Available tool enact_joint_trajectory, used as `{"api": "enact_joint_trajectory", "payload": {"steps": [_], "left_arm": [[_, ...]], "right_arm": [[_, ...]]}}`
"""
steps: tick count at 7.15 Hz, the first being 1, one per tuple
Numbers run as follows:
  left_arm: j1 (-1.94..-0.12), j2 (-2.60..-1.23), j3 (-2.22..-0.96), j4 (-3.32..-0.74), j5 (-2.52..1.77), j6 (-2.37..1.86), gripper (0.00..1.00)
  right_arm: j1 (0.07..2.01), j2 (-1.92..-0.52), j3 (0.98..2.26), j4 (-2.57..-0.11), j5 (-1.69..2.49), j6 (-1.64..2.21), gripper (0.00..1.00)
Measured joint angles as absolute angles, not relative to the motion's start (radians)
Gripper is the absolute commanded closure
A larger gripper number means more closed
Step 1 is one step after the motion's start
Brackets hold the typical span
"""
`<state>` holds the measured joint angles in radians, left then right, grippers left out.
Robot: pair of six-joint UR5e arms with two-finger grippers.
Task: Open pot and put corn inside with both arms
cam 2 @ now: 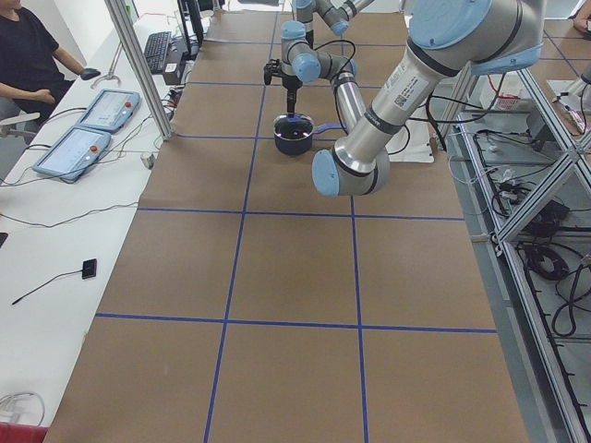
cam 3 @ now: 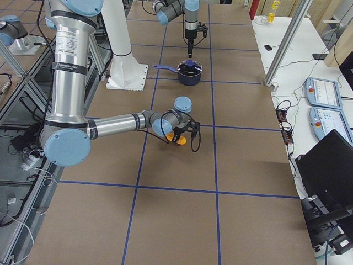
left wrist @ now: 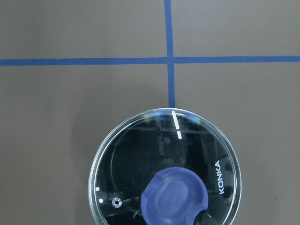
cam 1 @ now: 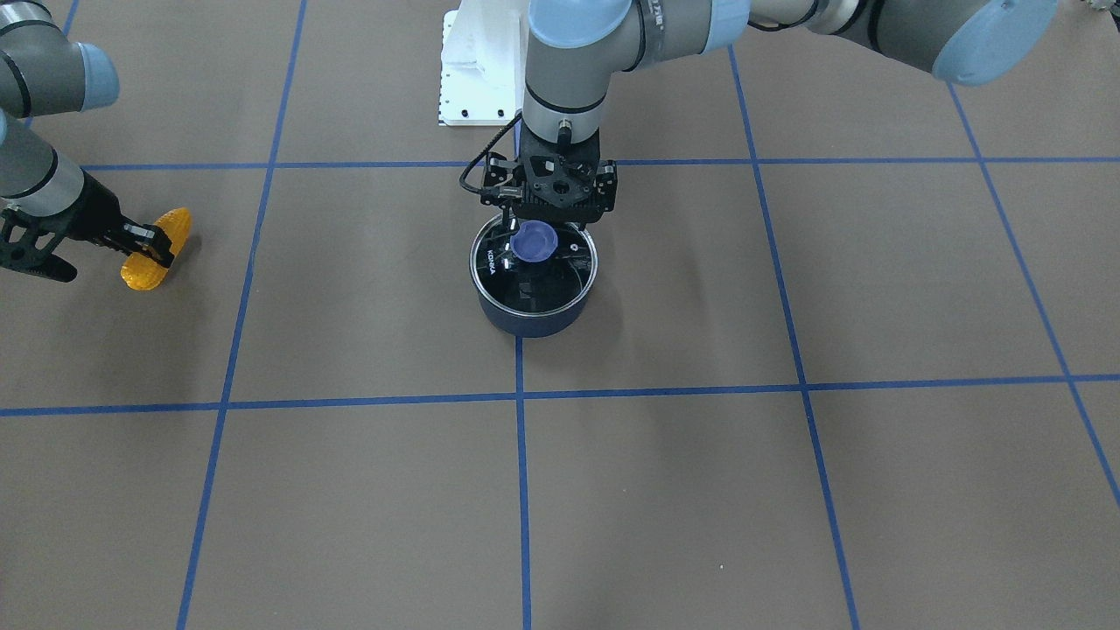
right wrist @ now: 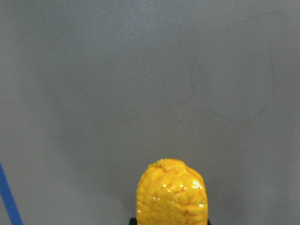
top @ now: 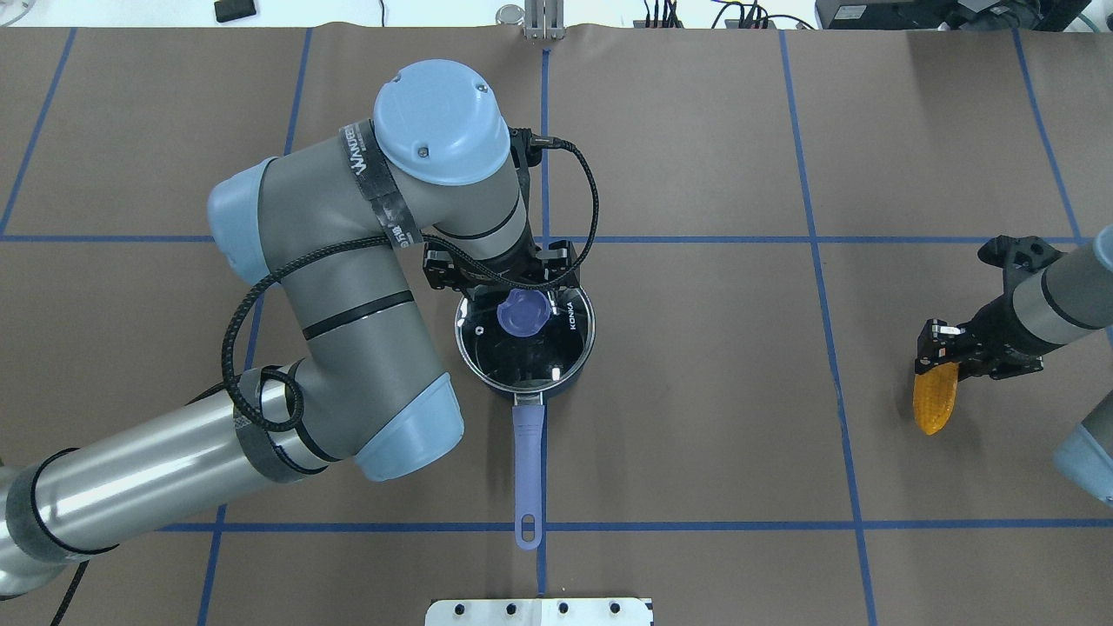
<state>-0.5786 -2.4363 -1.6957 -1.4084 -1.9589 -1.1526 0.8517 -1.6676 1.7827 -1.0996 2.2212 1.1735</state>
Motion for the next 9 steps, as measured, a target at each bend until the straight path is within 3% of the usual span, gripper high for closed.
{"api": "enact_joint_trajectory", "payload": {"steps": [9], "left_arm": [[-0.552, -2.442, -1.601, -1.506, -1.959, -1.110, 0.01]], "right_arm": [[0.847, -1.568, 1.786, -1.112, 2.224, 1.170, 0.55]]}}
